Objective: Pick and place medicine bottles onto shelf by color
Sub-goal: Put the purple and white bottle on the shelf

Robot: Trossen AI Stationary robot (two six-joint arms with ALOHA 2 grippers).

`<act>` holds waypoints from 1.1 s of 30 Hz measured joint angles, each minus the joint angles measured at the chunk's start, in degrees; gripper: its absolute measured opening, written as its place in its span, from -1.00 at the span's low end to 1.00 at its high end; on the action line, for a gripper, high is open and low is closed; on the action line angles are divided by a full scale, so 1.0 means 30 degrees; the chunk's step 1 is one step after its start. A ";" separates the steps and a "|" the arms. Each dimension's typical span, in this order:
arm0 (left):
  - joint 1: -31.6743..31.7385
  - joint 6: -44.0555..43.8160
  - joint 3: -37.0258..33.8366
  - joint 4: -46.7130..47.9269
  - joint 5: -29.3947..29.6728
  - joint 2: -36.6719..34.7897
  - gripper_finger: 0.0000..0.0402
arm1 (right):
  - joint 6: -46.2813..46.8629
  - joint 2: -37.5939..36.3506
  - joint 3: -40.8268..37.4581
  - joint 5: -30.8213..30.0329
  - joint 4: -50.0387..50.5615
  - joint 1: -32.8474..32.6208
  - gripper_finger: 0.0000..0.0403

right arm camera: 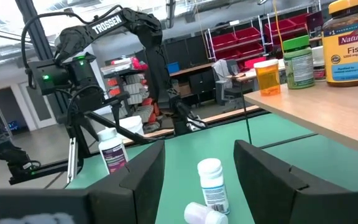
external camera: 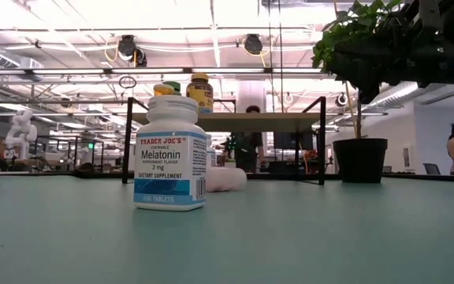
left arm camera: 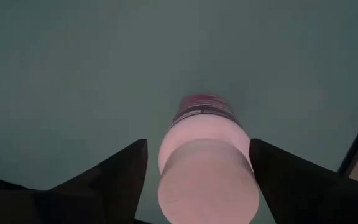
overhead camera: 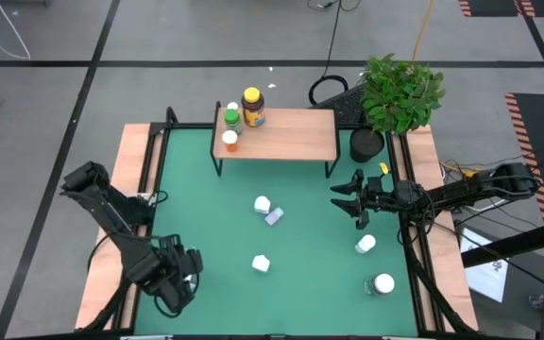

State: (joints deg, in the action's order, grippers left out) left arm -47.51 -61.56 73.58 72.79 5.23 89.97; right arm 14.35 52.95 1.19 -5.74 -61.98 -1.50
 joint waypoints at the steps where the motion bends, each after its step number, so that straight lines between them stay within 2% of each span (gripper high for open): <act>1: 0.0005 -0.0040 0.0000 0.0000 -0.0014 0.0000 0.44 | 0.0000 -0.0002 0.0000 0.0000 0.0002 0.0000 -0.07; 8: 0.0107 -0.2073 0.0063 -0.0182 -0.1244 0.0007 0.67 | -0.0007 -0.0002 0.0007 -0.0007 0.0007 0.0000 -0.07; 13: 0.0689 -0.7231 0.0372 -0.0153 -0.1754 0.0007 0.79 | -0.0007 -0.0002 0.0002 -0.0015 0.0010 0.0000 -0.07; 17: 0.1078 -1.3164 0.0379 -0.0102 -0.1756 0.0007 0.79 | -0.0007 0.0003 0.0000 -0.0017 0.0010 0.0000 -0.07; 20: 0.1038 -1.5662 0.0379 -0.0112 -0.1783 0.0007 0.75 | -0.0007 -0.0002 0.0000 -0.0022 0.0007 0.0000 -0.07; 26: 0.0702 -1.8173 0.0364 0.0097 -0.2008 0.0007 0.71 | -0.0007 0.0000 0.0000 -0.0029 0.0010 0.0000 -0.07; 33: 0.0010 -2.0232 0.0357 0.0247 -0.3481 0.0007 0.72 | -0.0007 -0.0002 0.0004 -0.0029 0.0015 0.0000 -0.07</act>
State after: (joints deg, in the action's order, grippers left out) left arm -47.48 -122.25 74.65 73.54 -5.21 90.00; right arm 14.33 52.95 1.20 -5.82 -61.93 -1.50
